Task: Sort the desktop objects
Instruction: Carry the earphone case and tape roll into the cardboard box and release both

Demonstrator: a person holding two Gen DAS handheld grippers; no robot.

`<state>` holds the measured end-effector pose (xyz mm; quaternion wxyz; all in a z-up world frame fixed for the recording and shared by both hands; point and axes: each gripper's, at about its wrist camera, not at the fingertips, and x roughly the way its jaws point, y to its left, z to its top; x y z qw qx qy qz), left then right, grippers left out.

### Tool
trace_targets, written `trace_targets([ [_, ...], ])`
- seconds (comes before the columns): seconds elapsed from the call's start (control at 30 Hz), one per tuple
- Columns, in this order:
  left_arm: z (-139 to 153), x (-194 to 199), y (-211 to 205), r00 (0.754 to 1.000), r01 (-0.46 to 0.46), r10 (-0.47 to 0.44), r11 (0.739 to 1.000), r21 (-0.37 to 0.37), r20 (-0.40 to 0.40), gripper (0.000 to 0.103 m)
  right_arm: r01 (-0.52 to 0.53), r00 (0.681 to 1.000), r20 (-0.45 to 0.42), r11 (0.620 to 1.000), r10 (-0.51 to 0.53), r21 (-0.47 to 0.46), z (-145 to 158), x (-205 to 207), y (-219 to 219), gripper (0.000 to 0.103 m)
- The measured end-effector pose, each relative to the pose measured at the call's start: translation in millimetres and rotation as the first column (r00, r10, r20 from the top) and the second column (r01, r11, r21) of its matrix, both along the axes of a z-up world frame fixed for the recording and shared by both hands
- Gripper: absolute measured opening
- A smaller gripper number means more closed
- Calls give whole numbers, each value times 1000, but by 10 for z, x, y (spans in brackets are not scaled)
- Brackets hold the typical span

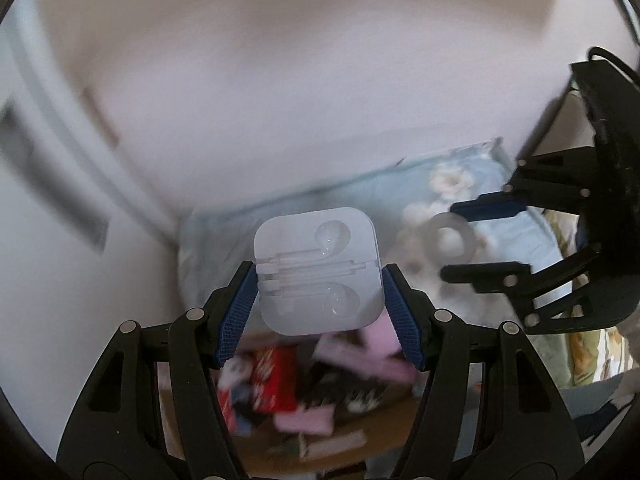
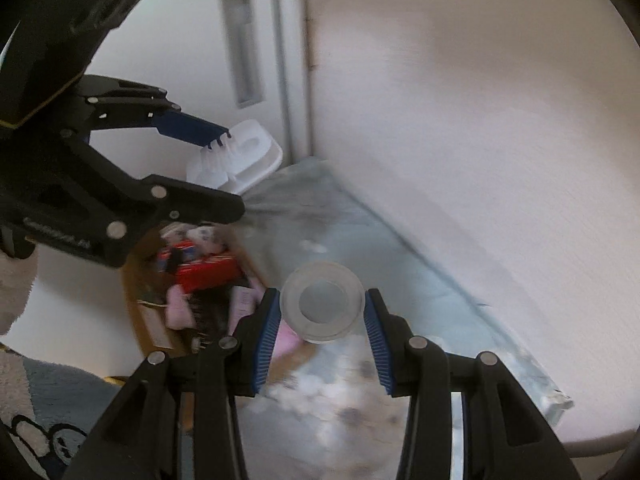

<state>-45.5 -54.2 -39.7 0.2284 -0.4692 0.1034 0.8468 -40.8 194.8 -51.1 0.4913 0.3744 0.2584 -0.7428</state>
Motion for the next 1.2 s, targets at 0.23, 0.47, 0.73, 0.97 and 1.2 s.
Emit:
trace_targets([
  [0.23, -654, 249, -530, 986, -131, 131, 991, -9, 99, 61, -82, 993, 83, 996, 79, 39, -420, 652, -377, 39],
  [0.47, -1184, 460, -753, 971, -164, 166, 986, -24, 174, 61, -91, 988, 130, 991, 78, 100, -817, 801, -541, 39],
  [0.73, -1338, 450, -812, 969, -175, 179, 984, -39, 168, 62, -61, 984, 174, 993, 43, 99, -995, 776, -630, 39],
  [0.97, -1260, 439, -842, 963, -208, 200, 978, 25, 182, 103, 11, 985, 170, 999, -19, 47, -978, 765, -595, 97],
  [1.2, -1133, 454, -936, 964, -235, 213, 963, 135, 158, 103, 59, 985, 160, 998, -62, 28, -890, 801, -538, 102],
])
